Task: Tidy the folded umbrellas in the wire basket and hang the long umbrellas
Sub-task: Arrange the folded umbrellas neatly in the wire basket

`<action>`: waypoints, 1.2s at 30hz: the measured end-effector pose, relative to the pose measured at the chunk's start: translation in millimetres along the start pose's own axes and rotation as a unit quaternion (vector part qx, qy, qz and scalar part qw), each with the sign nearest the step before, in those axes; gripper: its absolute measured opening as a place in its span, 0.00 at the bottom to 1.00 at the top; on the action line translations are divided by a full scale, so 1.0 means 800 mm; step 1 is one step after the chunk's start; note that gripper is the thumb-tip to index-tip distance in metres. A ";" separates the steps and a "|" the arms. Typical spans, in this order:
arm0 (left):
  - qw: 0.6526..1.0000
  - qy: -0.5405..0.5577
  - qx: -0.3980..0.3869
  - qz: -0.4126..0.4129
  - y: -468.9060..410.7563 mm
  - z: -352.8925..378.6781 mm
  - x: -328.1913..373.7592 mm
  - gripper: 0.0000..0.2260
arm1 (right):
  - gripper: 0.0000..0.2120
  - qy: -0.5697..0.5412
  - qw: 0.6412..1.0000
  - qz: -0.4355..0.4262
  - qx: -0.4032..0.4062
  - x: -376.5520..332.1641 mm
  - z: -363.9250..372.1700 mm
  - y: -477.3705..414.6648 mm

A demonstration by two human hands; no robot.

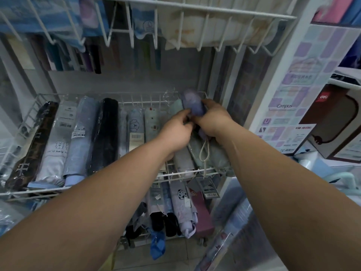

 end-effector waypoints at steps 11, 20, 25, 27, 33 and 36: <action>0.975 0.143 0.159 0.061 0.033 -0.101 0.019 0.17 | 0.14 -0.245 0.966 -0.080 0.023 -0.055 0.031 0.059; 0.983 -0.147 0.114 -0.006 0.077 -0.200 -0.032 0.17 | 0.28 -0.273 0.948 -0.041 -0.158 -0.068 0.171 0.107; 0.934 -0.356 0.023 0.024 0.079 -0.201 -0.012 0.12 | 0.20 -0.242 0.950 -0.033 -0.193 -0.080 0.192 0.111; 0.899 -0.437 -0.008 0.020 0.076 -0.201 -0.012 0.05 | 0.27 -0.166 0.967 -0.049 -0.188 -0.082 0.192 0.105; 0.845 -0.530 -0.059 0.033 0.075 -0.192 -0.015 0.07 | 0.28 -0.034 0.974 -0.065 -0.214 -0.073 0.188 0.093; 0.850 -0.524 -0.037 0.051 0.074 -0.184 -0.006 0.08 | 0.22 0.089 0.987 -0.109 -0.082 -0.070 0.144 0.075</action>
Point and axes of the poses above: each hand's wrist, its own y-axis away from the middle knuckle, its own z-axis out of the palm, x = y × z, the point moved 8 cm from there along -y, towards the middle knuckle, and after that the axes turned 13 degrees about z, right-handed, at the moved point
